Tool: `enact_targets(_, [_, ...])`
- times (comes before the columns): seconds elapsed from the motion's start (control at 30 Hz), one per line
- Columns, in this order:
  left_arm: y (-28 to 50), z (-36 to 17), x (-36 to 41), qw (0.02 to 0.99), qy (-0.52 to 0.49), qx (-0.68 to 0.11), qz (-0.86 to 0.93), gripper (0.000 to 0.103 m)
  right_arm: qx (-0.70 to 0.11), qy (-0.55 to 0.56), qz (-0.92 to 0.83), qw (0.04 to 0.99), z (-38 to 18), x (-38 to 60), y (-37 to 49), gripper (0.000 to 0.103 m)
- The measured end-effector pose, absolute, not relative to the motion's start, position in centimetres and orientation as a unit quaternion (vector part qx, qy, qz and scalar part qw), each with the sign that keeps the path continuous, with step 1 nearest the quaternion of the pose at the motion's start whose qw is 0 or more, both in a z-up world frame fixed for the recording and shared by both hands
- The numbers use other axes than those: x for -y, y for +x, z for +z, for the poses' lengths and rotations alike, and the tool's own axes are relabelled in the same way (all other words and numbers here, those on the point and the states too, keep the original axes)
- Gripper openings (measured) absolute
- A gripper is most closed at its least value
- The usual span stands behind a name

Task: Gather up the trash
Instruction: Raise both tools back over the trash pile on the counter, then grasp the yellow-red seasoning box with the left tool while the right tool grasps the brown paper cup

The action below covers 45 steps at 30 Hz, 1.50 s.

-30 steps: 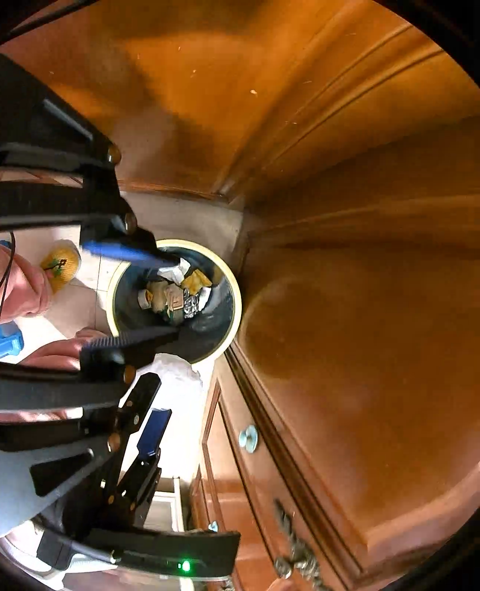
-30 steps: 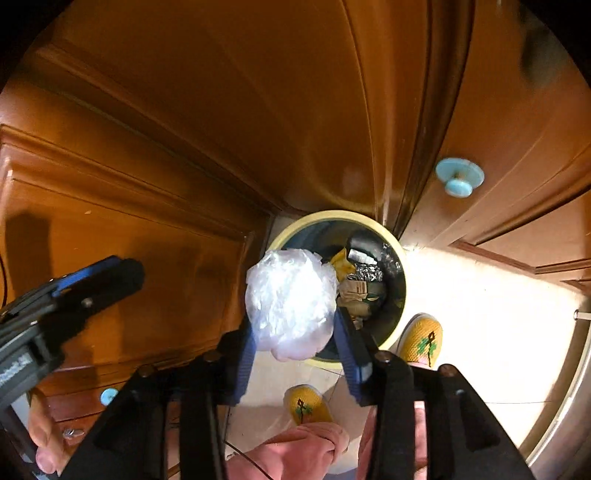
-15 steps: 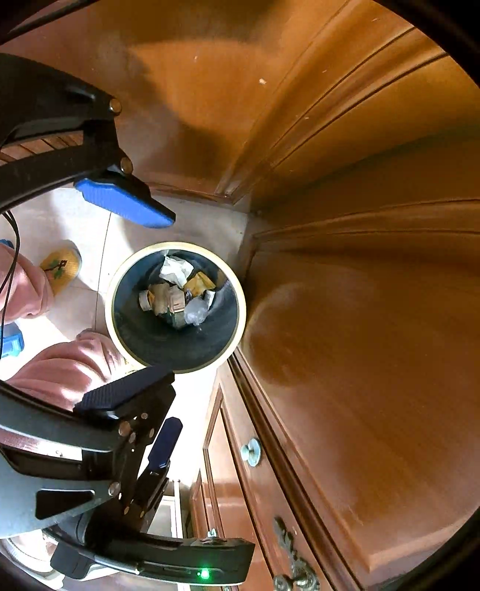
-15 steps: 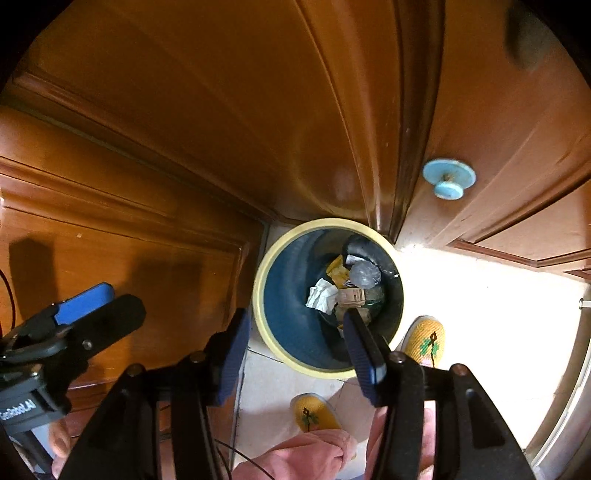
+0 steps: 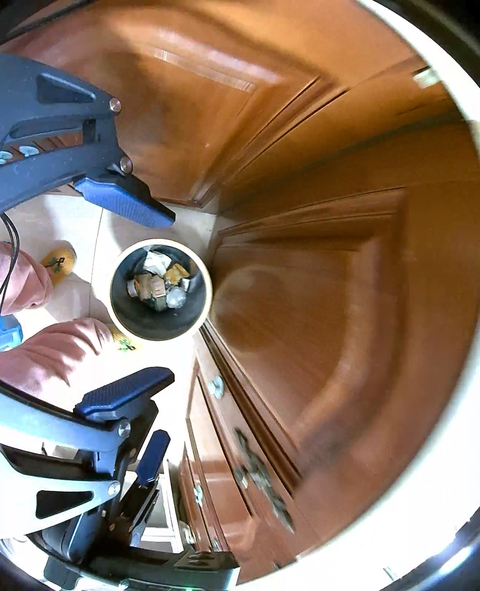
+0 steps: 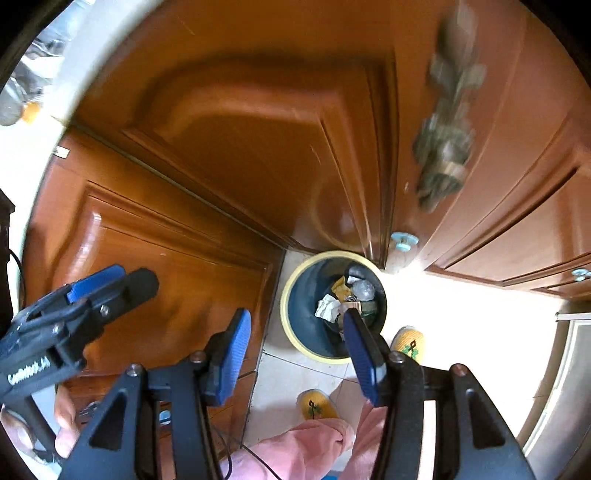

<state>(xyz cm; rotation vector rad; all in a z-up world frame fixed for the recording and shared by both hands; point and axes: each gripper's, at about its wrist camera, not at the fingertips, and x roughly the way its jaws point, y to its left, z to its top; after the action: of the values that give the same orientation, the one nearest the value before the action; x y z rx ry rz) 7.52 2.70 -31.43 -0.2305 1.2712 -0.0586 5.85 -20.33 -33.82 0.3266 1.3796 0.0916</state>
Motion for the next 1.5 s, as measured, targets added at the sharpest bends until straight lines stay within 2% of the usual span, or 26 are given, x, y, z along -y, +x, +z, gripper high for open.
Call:
enact_targets(0.4, [7.0,-16.9,-1.1,0.849,-0.078,-0.521,-0.041,0.076,-0.579,0.146,0.060,0.800,-19.7,21.0,6.4,0.053])
enact_targets(0.63, [9.7,-9.5,-0.3,0.862,-0.062,-0.501,-0.053,0.076,-0.541,0.142,0.065,0.826,-12.6,22.2,9.2,0.053])
enact_targets(0.87, [14.6,-4.5,-0.2,0.877,-0.037,-0.475,-0.053,0.076,-0.518,0.141,0.079,0.840,-8.8,24.0,14.4,0.053])
enact_targets(1.13, [24.8,-3.4,1.1,0.873,-0.005,-0.485,-0.045,0.076,-0.522,0.167,0.063,0.834,-8.0,27.4,23.2,0.053])
enact_targets(1.5, [40.2,-6.7,1.4,0.847,0.006,-0.529,-0.053,0.076,-0.524,0.225,0.050,0.820,-10.5,34.1,34.5,0.053])
